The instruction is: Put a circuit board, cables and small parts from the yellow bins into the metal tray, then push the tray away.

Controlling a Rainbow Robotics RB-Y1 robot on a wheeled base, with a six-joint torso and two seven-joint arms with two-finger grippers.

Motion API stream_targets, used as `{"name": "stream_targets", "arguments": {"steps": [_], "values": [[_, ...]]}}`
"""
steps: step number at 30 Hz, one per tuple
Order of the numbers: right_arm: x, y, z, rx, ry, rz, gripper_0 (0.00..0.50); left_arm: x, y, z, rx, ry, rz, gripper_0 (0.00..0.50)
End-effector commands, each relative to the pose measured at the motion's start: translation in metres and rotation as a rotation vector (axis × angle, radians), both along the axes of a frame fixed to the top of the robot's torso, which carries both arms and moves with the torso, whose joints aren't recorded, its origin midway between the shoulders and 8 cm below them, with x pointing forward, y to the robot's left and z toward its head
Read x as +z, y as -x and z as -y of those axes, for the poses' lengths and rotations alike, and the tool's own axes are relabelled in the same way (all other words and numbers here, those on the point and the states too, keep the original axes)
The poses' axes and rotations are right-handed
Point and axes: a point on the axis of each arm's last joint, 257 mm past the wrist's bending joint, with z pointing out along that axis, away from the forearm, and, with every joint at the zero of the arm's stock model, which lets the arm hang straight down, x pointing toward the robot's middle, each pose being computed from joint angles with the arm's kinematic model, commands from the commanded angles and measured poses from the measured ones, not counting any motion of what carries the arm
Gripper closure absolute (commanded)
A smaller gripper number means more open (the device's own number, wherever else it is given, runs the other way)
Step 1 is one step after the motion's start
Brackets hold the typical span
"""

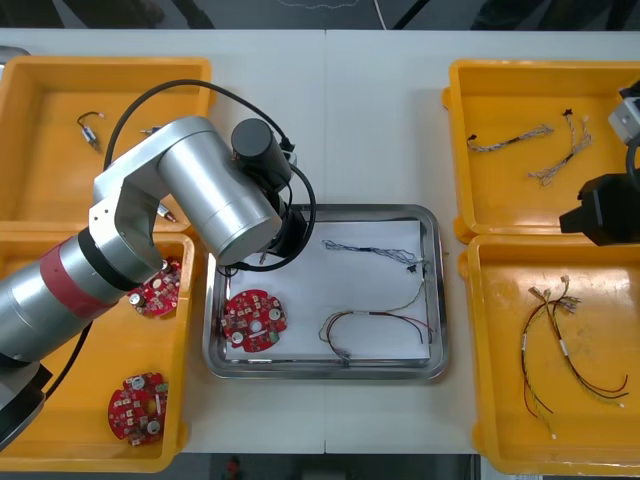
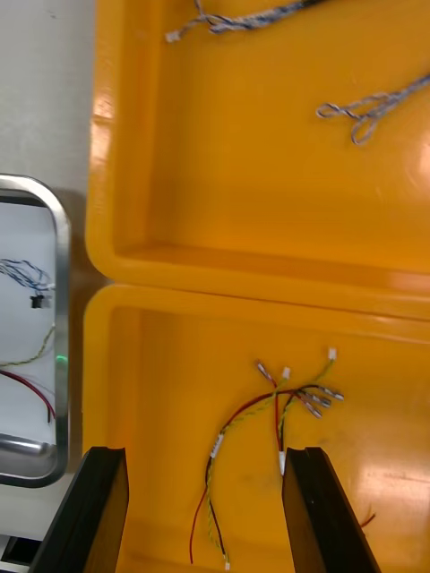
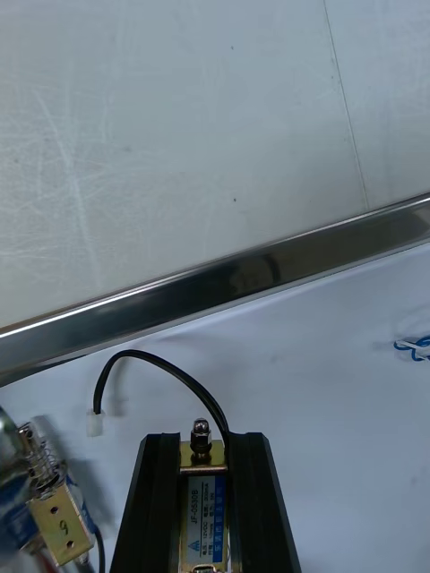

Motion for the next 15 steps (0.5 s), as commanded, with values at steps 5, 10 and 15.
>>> {"name": "stream_targets", "arguments": {"steps": [5, 10, 15], "values": [[-0.015, 0.031, 0.072, -0.211, 0.051, -0.047, 0.000, 0.007, -0.007, 0.031, 0.009, 0.047, 0.045, 0.452], [-0.028, 0.045, 0.093, -0.266, 0.070, -0.077, 0.000, 0.008, -0.006, 0.031, 0.017, 0.055, 0.043, 0.000], [-0.038, 0.057, 0.103, -0.281, 0.075, -0.108, 0.000, 0.008, -0.007, 0.030, 0.021, 0.055, 0.045, 0.000]]}}
